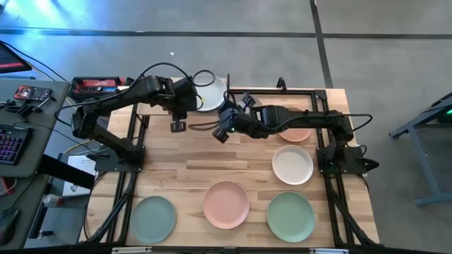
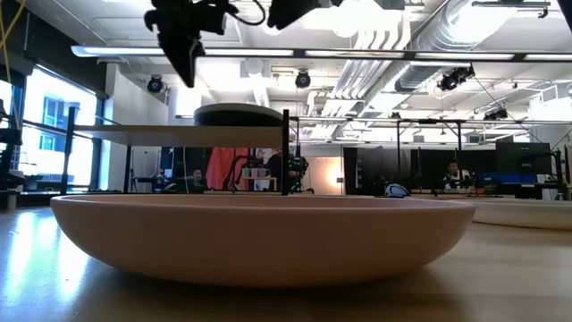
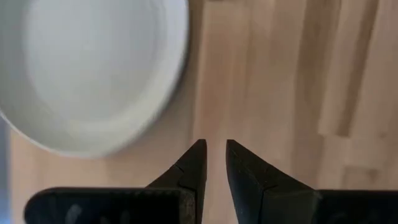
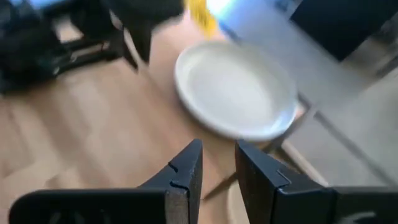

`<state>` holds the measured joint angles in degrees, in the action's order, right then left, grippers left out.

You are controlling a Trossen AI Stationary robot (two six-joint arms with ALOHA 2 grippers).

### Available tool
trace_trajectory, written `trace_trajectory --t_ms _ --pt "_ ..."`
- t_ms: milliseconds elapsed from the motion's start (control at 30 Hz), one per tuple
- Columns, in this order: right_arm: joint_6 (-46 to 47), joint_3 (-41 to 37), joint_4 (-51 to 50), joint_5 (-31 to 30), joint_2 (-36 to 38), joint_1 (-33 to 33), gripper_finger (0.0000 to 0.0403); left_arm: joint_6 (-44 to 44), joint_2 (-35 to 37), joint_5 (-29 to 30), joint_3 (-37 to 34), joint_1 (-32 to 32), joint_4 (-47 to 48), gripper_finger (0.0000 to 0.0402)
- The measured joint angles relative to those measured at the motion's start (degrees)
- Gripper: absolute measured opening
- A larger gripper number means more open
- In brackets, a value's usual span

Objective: Place and stack plates onto a shelf
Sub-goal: Stack the light green plate on top of the gray plate on the shelf

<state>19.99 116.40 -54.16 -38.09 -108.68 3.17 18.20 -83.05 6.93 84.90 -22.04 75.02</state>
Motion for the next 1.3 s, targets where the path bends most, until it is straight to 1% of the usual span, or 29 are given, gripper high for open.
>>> trace_trajectory --t_ms 200,333,467,767,933,1133,1300 --pt "16.7 0.0 -12.3 5.7 0.0 2.4 0.0080 -4.2 0.0 -4.8 0.0 0.4 3.7 0.0051" --pt "28.5 0.0 -20.8 9.2 0.0 4.9 0.0080 -4.7 0.4 -5.0 0.0 1.9 3.6 0.0051" --pt "38.3 -2.3 -24.9 12.9 0.1 8.5 0.0080 -6.5 0.4 -5.0 0.0 4.0 3.7 0.0051" --pt "58.0 -12.0 -23.1 22.0 0.0 17.0 0.0080 -10.7 0.5 -5.0 0.0 10.5 3.7 0.0051" --pt "68.8 -17.6 -18.6 28.3 0.0 21.6 0.0080 -13.0 0.5 -5.0 0.0 14.0 3.6 0.0051" --pt "80.5 -23.5 -10.9 32.2 0.0 26.8 0.0080 -16.7 0.5 -4.9 -0.1 17.8 3.5 0.0051" --pt "89.3 -27.5 -9.3 36.9 0.0 30.1 0.0080 -20.8 0.5 -4.9 -0.1 20.7 3.5 0.0051"
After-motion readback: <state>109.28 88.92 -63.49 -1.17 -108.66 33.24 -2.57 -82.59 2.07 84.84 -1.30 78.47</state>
